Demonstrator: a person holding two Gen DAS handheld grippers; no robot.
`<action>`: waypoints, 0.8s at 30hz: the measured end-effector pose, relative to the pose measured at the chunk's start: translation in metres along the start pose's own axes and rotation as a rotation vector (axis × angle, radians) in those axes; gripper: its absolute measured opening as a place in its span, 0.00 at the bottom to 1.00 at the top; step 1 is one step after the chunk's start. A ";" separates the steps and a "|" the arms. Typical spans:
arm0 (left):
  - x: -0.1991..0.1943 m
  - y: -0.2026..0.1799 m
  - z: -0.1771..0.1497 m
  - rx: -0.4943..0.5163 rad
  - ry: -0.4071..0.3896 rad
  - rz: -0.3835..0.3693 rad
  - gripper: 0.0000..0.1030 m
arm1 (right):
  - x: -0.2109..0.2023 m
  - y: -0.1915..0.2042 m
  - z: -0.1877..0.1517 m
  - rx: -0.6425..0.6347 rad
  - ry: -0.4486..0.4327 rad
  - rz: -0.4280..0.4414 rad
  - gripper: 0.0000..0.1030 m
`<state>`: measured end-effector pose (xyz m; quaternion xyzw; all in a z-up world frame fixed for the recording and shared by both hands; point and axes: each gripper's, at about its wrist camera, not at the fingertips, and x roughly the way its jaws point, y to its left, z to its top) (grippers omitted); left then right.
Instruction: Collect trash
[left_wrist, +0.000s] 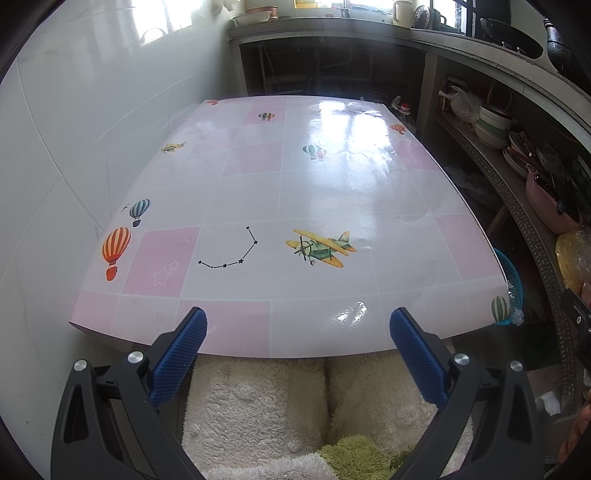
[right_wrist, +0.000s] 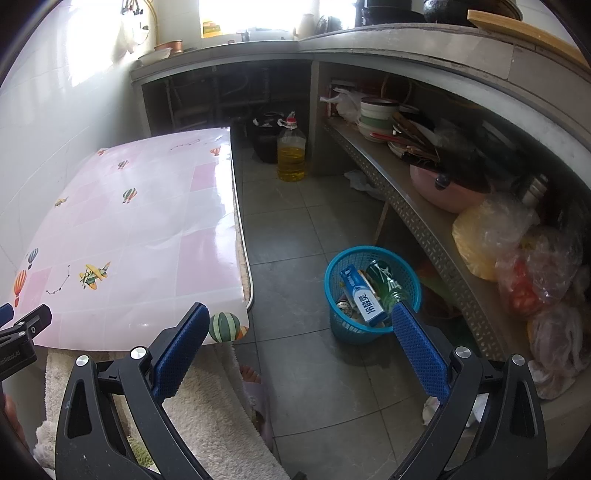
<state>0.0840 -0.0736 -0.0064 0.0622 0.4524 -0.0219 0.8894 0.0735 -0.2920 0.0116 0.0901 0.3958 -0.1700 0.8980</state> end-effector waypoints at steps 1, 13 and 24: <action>0.000 0.000 0.000 0.000 0.000 0.000 0.94 | 0.000 0.000 0.000 -0.001 0.000 -0.001 0.92; 0.001 0.000 -0.001 0.001 0.002 0.000 0.94 | 0.000 0.001 0.000 0.001 0.001 0.000 0.92; 0.002 0.000 -0.003 0.001 0.008 0.002 0.94 | 0.000 0.000 0.000 0.003 0.002 0.001 0.92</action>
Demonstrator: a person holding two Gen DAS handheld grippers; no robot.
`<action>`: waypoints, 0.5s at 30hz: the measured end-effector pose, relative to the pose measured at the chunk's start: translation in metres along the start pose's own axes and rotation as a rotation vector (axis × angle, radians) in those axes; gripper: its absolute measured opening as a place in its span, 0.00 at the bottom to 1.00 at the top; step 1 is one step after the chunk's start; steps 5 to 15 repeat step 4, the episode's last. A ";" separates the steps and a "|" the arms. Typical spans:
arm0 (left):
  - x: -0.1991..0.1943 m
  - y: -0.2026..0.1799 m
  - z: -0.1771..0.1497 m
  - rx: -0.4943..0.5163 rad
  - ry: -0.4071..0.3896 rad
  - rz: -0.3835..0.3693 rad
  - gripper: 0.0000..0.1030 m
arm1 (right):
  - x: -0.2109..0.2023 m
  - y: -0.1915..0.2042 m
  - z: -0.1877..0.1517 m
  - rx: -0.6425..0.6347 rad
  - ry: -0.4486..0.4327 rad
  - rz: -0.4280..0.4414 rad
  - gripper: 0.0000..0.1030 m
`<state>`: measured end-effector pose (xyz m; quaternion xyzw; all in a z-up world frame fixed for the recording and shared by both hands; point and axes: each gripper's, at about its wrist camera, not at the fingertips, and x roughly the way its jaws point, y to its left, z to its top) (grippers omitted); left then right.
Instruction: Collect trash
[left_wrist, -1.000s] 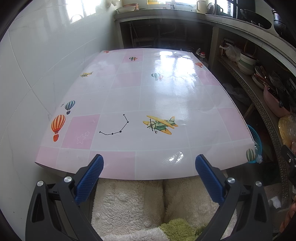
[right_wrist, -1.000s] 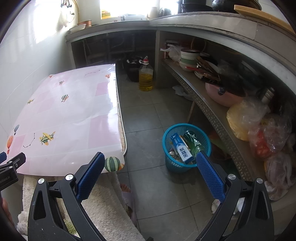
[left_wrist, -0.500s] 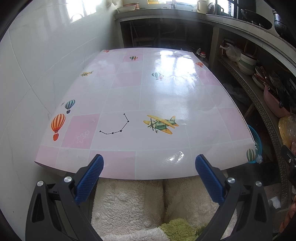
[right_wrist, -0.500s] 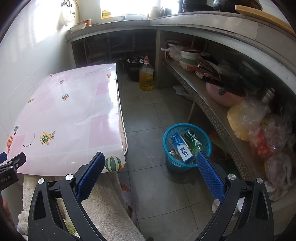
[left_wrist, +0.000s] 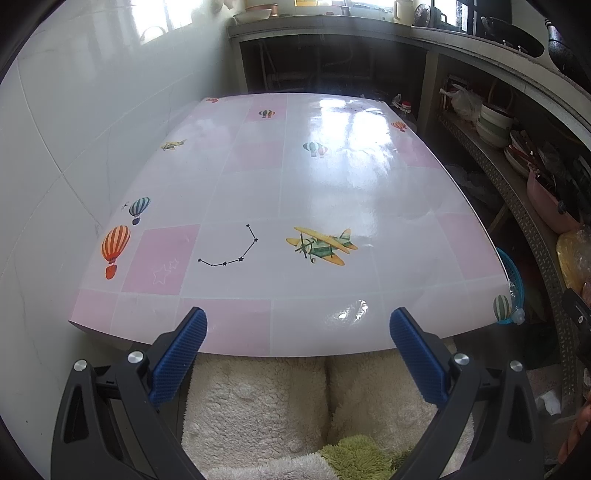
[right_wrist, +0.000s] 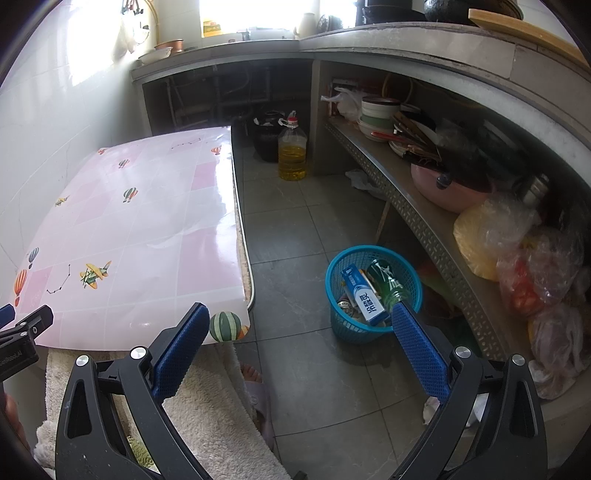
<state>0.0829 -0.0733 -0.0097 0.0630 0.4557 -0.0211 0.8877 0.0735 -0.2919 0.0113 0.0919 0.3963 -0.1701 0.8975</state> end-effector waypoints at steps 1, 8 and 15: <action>0.000 0.000 0.000 0.001 -0.001 0.001 0.94 | 0.000 0.000 0.000 0.000 0.000 0.001 0.92; 0.000 -0.001 -0.001 0.004 -0.001 0.001 0.94 | 0.000 0.000 -0.001 0.000 0.000 0.001 0.92; 0.000 -0.001 -0.001 0.004 -0.001 0.001 0.94 | 0.000 0.000 -0.001 0.000 0.000 0.001 0.92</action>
